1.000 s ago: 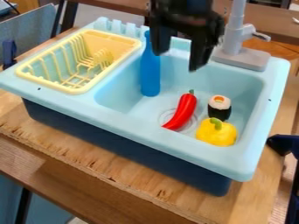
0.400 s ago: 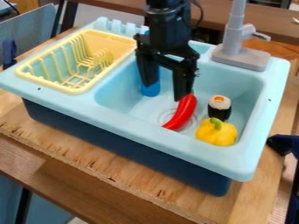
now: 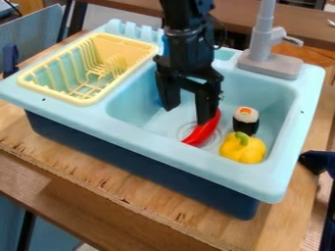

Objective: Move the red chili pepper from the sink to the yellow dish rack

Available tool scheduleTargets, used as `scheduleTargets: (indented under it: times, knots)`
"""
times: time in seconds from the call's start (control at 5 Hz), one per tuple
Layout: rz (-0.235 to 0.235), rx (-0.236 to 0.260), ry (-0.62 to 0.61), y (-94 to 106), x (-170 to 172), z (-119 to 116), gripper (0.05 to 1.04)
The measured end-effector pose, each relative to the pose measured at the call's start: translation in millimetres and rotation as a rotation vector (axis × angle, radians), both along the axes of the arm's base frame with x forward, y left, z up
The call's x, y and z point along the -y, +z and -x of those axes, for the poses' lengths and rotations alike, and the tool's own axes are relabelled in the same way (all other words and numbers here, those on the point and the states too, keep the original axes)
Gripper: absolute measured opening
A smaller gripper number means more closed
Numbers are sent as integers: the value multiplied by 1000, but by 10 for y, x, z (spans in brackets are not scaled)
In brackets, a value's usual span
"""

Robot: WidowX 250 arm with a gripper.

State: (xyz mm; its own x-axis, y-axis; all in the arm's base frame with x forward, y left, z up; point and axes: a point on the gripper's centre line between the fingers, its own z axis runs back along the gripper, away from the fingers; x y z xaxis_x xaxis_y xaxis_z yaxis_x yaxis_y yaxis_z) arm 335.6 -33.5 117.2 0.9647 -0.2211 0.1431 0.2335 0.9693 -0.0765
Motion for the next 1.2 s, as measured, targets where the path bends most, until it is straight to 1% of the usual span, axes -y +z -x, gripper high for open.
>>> scheduleTargets:
  times: [0.4,0.6,0.8,1.0,1.2]
  knots:
    - [3,-64,8,-253,116,-70,999]
    - [66,-52,30,-341,193,-137,999]
    - [25,-108,71,-427,119,-114,922]
    - [-10,-135,95,-454,40,-56,661]
    - [-19,-151,105,-427,-22,5,374]
